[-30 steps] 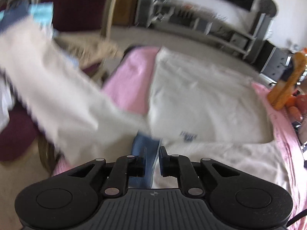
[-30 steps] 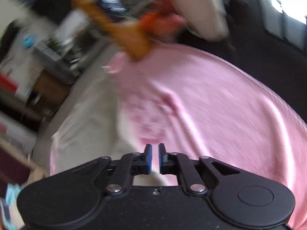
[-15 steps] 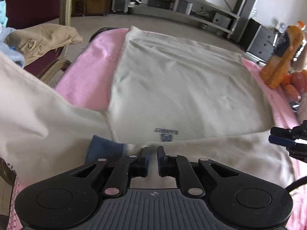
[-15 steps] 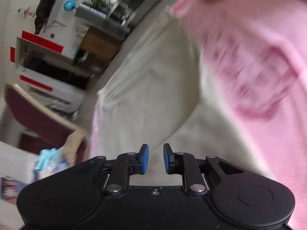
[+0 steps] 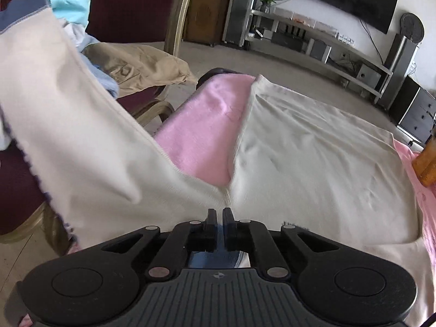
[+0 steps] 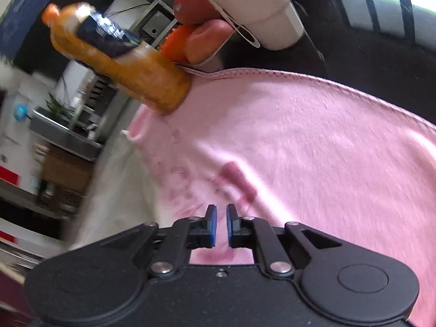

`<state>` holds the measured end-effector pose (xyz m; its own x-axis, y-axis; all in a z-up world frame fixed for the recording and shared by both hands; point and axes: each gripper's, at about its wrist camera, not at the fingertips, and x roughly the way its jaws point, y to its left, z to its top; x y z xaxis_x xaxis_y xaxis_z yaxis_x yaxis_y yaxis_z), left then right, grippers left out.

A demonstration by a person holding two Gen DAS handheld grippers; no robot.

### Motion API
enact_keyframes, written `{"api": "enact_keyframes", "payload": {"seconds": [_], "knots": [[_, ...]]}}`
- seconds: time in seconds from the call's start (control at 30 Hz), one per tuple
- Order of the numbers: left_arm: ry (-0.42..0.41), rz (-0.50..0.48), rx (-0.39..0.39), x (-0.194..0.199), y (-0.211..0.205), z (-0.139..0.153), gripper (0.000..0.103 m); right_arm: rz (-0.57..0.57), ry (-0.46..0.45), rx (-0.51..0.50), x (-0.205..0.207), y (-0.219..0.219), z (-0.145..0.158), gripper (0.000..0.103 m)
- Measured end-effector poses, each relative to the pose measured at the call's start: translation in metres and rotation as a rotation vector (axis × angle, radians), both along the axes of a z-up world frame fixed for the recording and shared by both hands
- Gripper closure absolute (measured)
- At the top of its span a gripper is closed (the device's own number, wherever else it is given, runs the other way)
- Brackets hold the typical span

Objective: Fold clothes

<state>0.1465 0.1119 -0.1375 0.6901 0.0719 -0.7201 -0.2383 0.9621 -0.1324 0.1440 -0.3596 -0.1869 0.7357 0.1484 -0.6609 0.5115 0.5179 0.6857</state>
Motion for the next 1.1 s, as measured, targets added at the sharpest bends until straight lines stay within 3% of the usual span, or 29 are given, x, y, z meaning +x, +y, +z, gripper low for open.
{"api": "enact_keyframes", "payload": {"seconds": [0.07, 0.13, 0.23, 0.37, 0.47, 0.7, 0.77, 0.8, 0.83, 0.97, 1.1], "knots": [[0.004, -0.024, 0.012, -0.013, -0.001, 0.01, 0.096, 0.062, -0.037, 0.01, -0.017, 0.004, 0.021, 0.093], [-0.002, -0.064, 0.001, -0.026, -0.003, 0.016, 0.095, 0.135, -0.086, -0.049, -0.036, 0.012, 0.045, 0.085], [-0.015, -0.129, -0.026, -0.046, -0.006, 0.024, 0.095, 0.208, -0.141, -0.172, -0.061, 0.018, 0.065, 0.082], [0.045, -0.204, -0.02, -0.054, -0.021, 0.011, 0.095, 0.27, -0.122, -0.242, -0.064, 0.03, 0.061, 0.082], [0.082, -0.275, 0.013, -0.05, -0.04, -0.003, 0.095, 0.358, -0.064, -0.224, -0.05, 0.047, 0.047, 0.082], [0.108, -0.367, 0.028, -0.039, -0.066, -0.021, 0.092, 0.685, 0.053, -0.056, -0.03, 0.099, 0.012, 0.082], [0.135, -0.354, 0.037, -0.033, -0.065, -0.029, 0.087, 0.662, 0.113, -0.046, -0.028, 0.093, 0.001, 0.084], [0.138, -0.348, 0.034, -0.032, -0.063, -0.029, 0.087, 0.65, 0.142, -0.042, -0.027, 0.091, -0.004, 0.097], [0.143, -0.344, 0.028, -0.032, -0.061, -0.028, 0.087, 0.632, 0.167, -0.033, -0.027, 0.085, -0.007, 0.103], [0.141, -0.32, 0.053, -0.04, -0.056, -0.023, 0.088, 0.51, 0.223, 0.021, -0.041, 0.046, -0.012, 0.103], [0.137, -0.295, 0.084, -0.05, -0.051, -0.017, 0.089, 0.359, 0.244, -0.056, -0.062, 0.011, -0.006, 0.103]]}}
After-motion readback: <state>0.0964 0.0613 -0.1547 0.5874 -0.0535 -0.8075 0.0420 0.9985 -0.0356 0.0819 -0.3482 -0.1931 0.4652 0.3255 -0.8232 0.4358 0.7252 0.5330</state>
